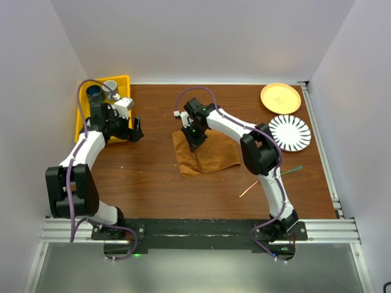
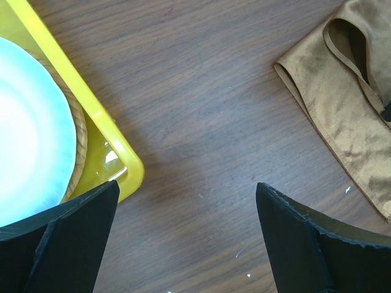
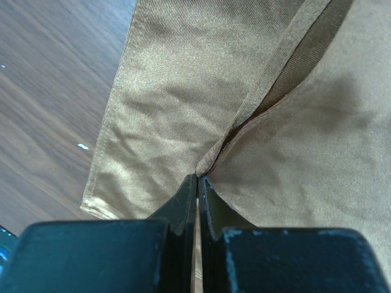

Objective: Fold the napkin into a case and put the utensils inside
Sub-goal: Fold the rectangle-folded napkin at the center of the board.

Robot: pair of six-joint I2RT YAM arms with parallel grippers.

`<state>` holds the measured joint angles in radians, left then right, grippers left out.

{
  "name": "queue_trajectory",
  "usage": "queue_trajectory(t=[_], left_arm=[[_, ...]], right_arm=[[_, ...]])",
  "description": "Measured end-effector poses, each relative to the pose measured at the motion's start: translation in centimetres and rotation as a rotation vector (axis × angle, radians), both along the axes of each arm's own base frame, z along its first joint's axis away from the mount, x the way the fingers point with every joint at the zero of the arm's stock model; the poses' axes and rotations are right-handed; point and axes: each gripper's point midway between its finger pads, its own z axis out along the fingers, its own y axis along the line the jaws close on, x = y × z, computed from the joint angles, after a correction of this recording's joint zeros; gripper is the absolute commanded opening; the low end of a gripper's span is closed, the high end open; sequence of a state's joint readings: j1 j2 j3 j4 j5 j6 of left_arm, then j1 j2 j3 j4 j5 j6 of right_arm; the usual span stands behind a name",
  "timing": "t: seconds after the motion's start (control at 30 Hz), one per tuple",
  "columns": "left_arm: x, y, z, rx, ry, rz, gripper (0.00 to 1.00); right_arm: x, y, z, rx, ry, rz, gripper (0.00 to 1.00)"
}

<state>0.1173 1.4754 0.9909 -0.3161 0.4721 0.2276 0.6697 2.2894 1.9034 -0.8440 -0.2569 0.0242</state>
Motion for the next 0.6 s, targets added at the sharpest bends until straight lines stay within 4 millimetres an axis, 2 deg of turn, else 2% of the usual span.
queue_trajectory(t=[0.23, 0.33, 0.37, 0.43, 0.47, 0.6], left_arm=[[0.0, -0.1, 0.0, -0.003, -0.001, -0.003, 0.98], [-0.3, -0.7, -0.1, -0.037, 0.003, -0.022, 0.70], [-0.5, -1.2, -0.4, -0.062, 0.009, -0.032, 0.45], [-1.1, -2.3, -1.1, -0.131, 0.035, -0.049, 0.31], [-1.5, -3.3, -1.8, -0.179, 0.058, -0.068, 0.20], [-3.3, -7.5, -4.8, -0.366, 0.197, -0.109, 0.13]], right_arm=[[0.2, 0.9, 1.8, 0.041, -0.016, 0.000, 0.00], [0.3, 1.3, 2.7, 0.057, -0.029, 0.003, 0.00], [0.3, 1.4, 2.8, 0.060, -0.033, 0.004, 0.00], [0.3, 1.4, 2.9, 0.060, -0.034, 0.005, 0.00], [0.3, 1.5, 2.9, 0.060, -0.034, 0.006, 0.00], [0.3, 1.4, 2.9, 0.060, -0.034, 0.006, 0.00]])
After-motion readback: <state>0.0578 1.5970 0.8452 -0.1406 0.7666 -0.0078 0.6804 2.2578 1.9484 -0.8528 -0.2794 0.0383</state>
